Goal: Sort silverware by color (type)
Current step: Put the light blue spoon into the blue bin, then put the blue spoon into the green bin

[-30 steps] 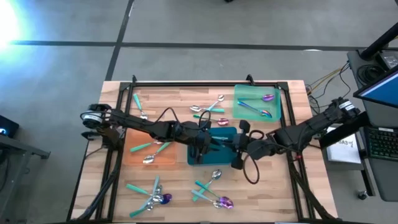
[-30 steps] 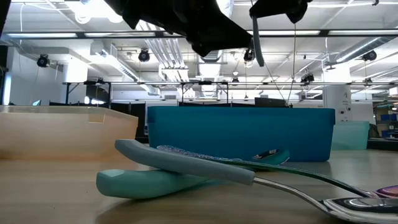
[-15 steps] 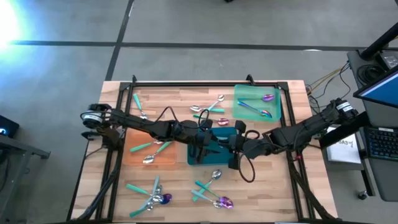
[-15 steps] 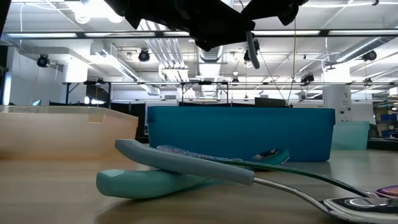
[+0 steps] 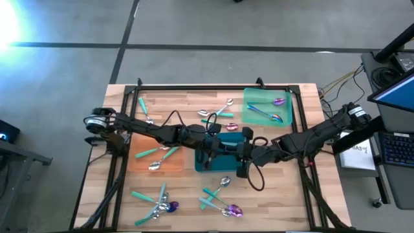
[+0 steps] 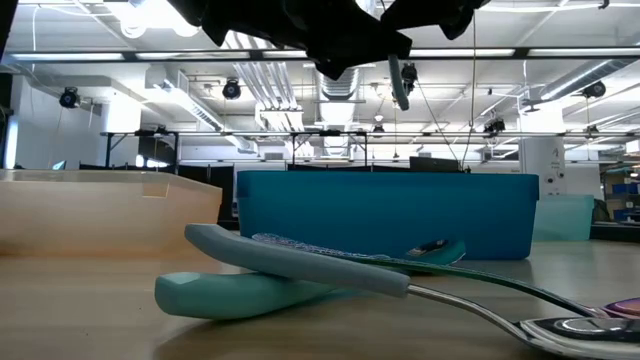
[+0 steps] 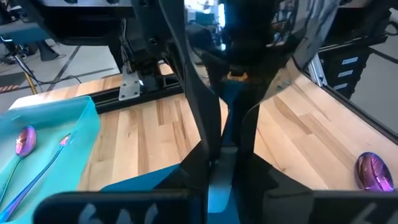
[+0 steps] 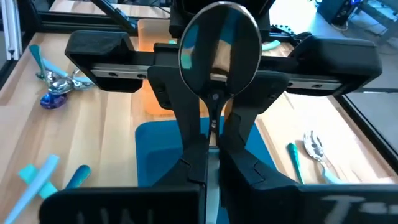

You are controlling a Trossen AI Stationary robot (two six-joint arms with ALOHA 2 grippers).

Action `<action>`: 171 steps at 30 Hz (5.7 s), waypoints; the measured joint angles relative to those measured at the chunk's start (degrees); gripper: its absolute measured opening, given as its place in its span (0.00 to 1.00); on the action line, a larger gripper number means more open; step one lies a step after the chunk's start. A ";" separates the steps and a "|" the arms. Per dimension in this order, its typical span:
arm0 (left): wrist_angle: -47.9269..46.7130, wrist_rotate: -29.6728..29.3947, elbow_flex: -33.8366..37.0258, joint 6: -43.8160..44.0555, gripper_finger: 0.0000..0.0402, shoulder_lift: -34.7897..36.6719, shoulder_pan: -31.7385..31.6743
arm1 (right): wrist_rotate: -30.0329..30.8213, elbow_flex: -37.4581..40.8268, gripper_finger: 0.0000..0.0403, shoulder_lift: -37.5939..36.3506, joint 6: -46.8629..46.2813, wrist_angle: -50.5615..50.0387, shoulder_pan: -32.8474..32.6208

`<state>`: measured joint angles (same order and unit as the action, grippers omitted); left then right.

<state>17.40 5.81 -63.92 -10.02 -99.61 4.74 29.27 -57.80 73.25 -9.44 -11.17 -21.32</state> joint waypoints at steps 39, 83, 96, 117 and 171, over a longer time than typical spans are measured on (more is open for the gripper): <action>-18.07 6.01 0.00 18.64 0.26 -6.10 -6.89 | -22.20 0.04 0.27 -1.80 -36.16 -23.14 -0.08; -42.43 4.44 -0.02 25.68 0.28 14.21 17.45 | -28.59 -23.14 0.29 35.35 -46.09 -17.99 -7.56; -42.44 2.18 -0.02 28.15 0.28 14.45 23.55 | -27.66 -29.90 0.29 42.48 -49.37 -21.35 -7.56; -42.39 2.11 -0.02 25.55 0.28 14.46 23.99 | -30.99 -29.88 0.20 43.12 -52.58 -24.63 -7.54; -36.85 -11.17 0.33 19.50 0.28 14.48 22.31 | -11.18 -32.94 0.03 24.47 -32.22 -50.30 -0.29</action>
<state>-19.44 -5.36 -63.59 9.47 -85.14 27.05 18.09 -90.74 97.72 -41.66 -61.47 -21.61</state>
